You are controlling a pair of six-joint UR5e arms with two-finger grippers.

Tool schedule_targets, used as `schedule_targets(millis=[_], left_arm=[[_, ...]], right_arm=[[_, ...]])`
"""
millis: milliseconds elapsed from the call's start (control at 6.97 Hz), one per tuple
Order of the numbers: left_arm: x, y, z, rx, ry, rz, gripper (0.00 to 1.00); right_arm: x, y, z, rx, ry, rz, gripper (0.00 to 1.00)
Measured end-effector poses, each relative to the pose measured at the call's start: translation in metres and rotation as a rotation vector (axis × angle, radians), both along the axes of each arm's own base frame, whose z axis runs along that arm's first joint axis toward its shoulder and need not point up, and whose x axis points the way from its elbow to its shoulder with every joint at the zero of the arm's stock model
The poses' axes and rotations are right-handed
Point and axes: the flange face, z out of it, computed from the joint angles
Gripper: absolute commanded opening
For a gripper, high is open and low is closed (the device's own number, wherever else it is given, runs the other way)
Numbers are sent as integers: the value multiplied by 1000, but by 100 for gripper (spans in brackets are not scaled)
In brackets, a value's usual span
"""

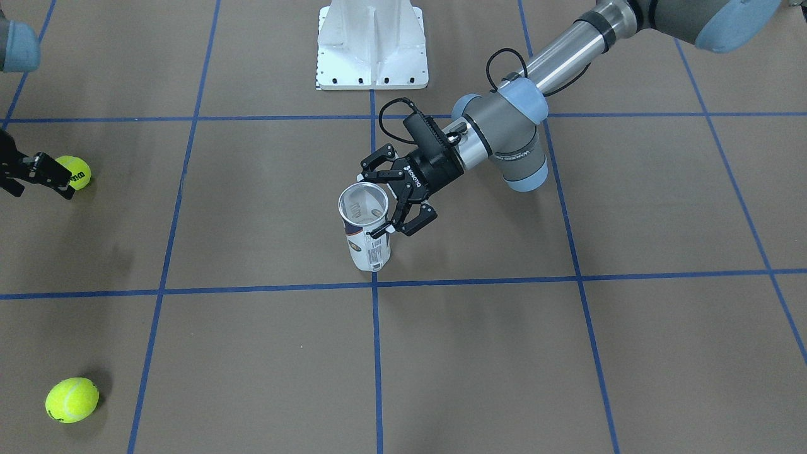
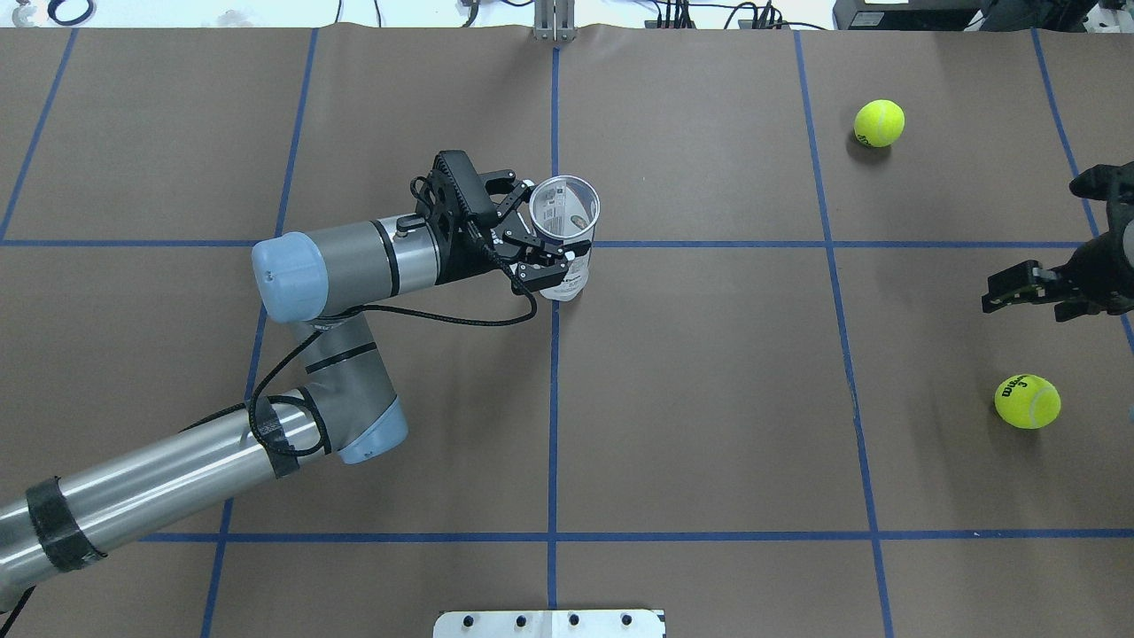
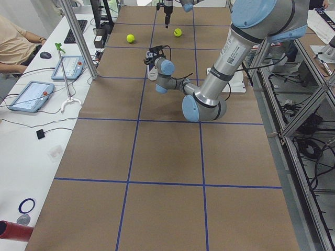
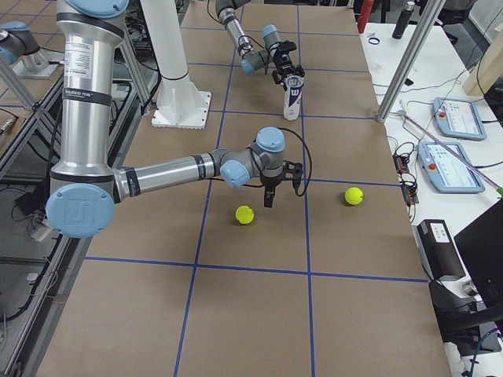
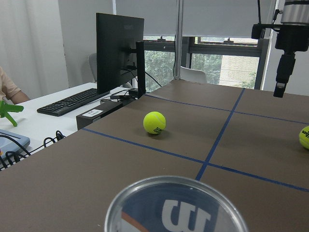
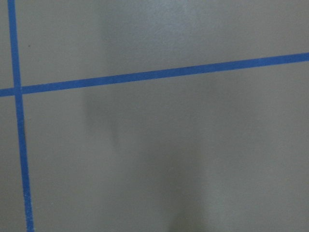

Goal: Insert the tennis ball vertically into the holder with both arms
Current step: 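Lower the right gripper onto the nearer tennis ball and grasp it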

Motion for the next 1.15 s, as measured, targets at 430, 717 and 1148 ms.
schedule_targets(millis=[430,717,1148], left_arm=[[0,0,1,0,-1,0,89],[0,0,1,0,0,0,90],[-1,0,1,1,2,0,90]], right_arm=[[-1,60,29,73,129,-107,100],[-5,72,40,91,164,-151,100],[-22,71,52,106,151,-162,100]])
